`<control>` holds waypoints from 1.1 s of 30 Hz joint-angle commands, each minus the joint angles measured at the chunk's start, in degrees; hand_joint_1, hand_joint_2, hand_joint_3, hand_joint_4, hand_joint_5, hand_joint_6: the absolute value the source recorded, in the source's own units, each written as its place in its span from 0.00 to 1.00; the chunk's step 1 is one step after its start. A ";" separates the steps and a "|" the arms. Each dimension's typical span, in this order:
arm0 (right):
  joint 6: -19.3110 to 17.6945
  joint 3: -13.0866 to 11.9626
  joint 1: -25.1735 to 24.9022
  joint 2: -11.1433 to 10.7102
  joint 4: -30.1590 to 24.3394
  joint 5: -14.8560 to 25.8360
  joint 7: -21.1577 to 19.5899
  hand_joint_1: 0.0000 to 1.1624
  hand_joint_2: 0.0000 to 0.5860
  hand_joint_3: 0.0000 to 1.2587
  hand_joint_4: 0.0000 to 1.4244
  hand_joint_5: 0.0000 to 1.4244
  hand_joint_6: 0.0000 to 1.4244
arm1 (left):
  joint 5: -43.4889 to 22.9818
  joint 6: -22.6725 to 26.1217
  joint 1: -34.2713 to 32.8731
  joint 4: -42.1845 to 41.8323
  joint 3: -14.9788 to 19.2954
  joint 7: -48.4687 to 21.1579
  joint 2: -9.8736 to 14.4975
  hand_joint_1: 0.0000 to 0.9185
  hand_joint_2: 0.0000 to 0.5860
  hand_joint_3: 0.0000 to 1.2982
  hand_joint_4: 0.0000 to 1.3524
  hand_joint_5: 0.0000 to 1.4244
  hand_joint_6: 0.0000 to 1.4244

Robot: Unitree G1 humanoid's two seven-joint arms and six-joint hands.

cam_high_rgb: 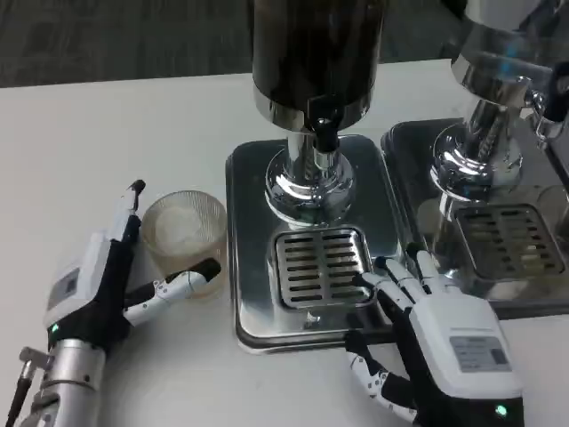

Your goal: Grasp the cup under the faucet to collect the drink, then remove the cup.

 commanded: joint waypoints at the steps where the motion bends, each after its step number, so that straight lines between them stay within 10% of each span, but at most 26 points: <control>1: 0.48 -0.25 0.43 -0.31 -1.20 -0.15 0.44 0.43 0.77 0.23 0.09 0.00 0.10 | -0.05 -1.21 -1.06 1.34 -0.72 0.86 -0.44 0.23 0.03 0.00 0.00 0.20 0.20; 7: 0.37 -0.24 0.25 -0.46 -1.32 0.02 0.77 0.43 0.77 0.24 0.09 0.00 0.11 | 0.93 -1.51 -1.94 1.98 -2.11 3.08 -1.49 0.32 0.07 0.01 0.18 0.38 0.41; 15: 0.51 -0.51 0.34 -0.21 -1.37 0.26 0.70 0.43 0.77 0.24 0.09 0.01 0.12 | 2.49 -3.09 -0.84 1.36 -3.70 9.75 -1.21 0.51 0.13 0.26 0.46 0.64 0.69; 33: -0.11 -1.13 -0.56 -0.45 -0.47 1.28 1.00 0.43 0.77 0.24 0.09 0.01 0.14 | 5.37 -3.11 0.86 -0.08 -4.55 22.10 -1.11 0.67 0.06 0.38 0.53 0.68 0.78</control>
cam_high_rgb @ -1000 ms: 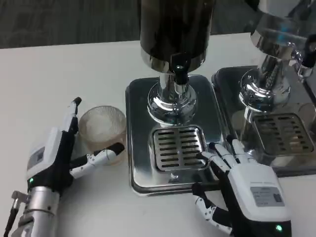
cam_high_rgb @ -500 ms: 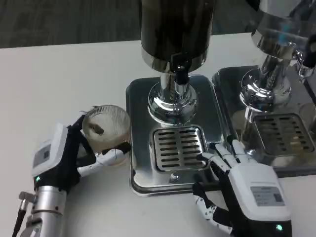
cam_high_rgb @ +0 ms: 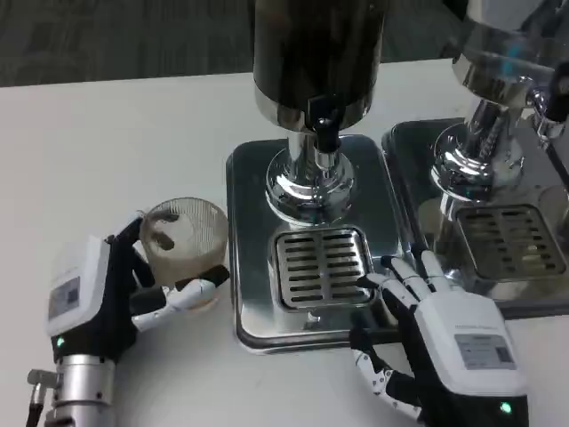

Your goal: Grasp the cup under the faucet to collect the drink, then remove the cup.

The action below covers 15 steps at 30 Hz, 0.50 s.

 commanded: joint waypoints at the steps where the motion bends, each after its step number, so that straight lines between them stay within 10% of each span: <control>1: -0.38 -0.39 -0.44 -0.34 -0.08 0.66 0.12 0.43 0.77 0.24 0.09 0.01 0.14 | 1.25 0.07 -0.03 -1.49 -0.20 4.67 0.11 0.74 0.02 0.40 0.54 0.68 0.81; 15: -0.37 -0.46 -0.77 -0.48 0.06 0.94 -0.01 0.43 0.77 0.24 0.09 0.01 0.14 | 2.70 0.11 0.04 -2.47 -0.59 8.49 -0.10 0.87 0.00 0.46 0.60 0.71 0.88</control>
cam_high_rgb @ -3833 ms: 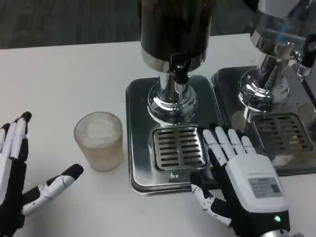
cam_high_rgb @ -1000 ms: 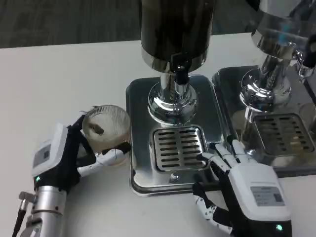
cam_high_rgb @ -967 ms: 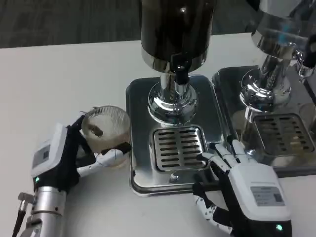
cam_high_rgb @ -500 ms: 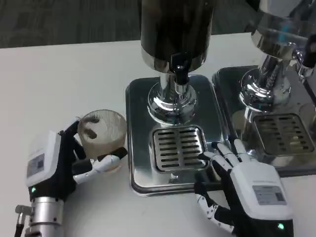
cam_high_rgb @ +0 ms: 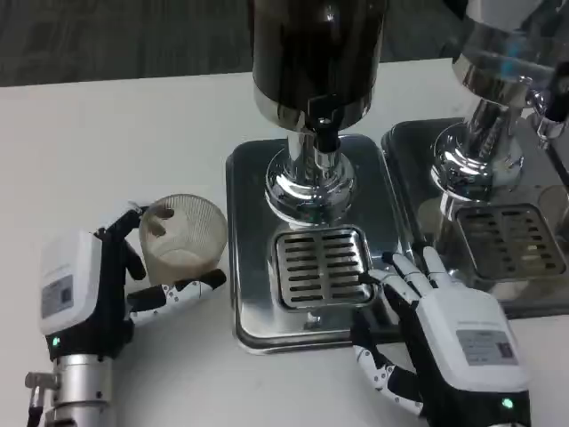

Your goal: Grasp the cup under the faucet to collect the drink, then remove the cup.

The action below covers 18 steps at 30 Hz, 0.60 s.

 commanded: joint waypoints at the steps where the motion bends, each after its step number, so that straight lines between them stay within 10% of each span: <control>1: -0.33 -0.22 -0.20 -0.13 0.05 0.68 -0.03 0.43 0.77 0.24 0.09 0.01 0.14 | 0.53 -0.67 0.02 -1.85 -0.16 2.59 -0.03 0.87 0.00 0.46 0.60 0.71 0.88; 18: -0.22 -0.17 -0.50 -0.14 0.23 0.96 -0.30 0.43 0.77 0.24 0.09 0.01 0.14 | 0.30 -2.51 0.18 -7.53 0.50 3.42 0.16 0.87 0.01 0.46 0.60 0.70 0.87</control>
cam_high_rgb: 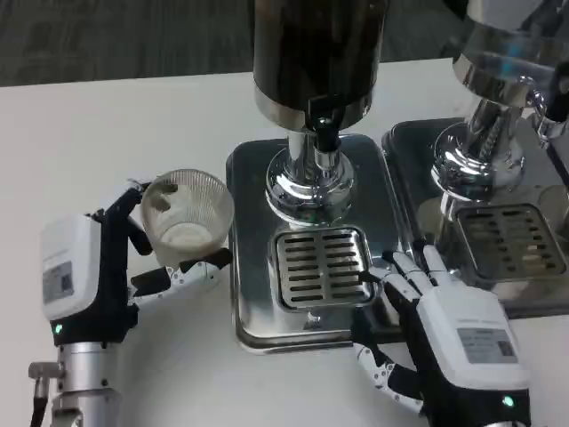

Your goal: Grasp the cup under the faucet to collect the drink, then remove the cup.

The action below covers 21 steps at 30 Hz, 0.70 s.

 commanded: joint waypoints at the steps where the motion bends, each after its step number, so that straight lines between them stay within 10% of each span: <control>1: -0.21 -0.15 -0.11 -0.05 0.10 0.17 -0.31 0.43 0.77 0.24 0.09 0.01 0.14 | 0.25 -1.77 -0.28 -2.17 0.29 0.92 0.08 0.87 0.01 0.46 0.60 0.69 0.87; 21: 0.30 -0.75 0.02 0.57 -0.24 -0.29 -0.95 0.43 0.77 0.24 0.09 0.01 0.14 | -1.15 -2.70 -5.46 0.56 -2.26 -11.18 -5.73 0.86 0.01 0.45 0.59 0.69 0.86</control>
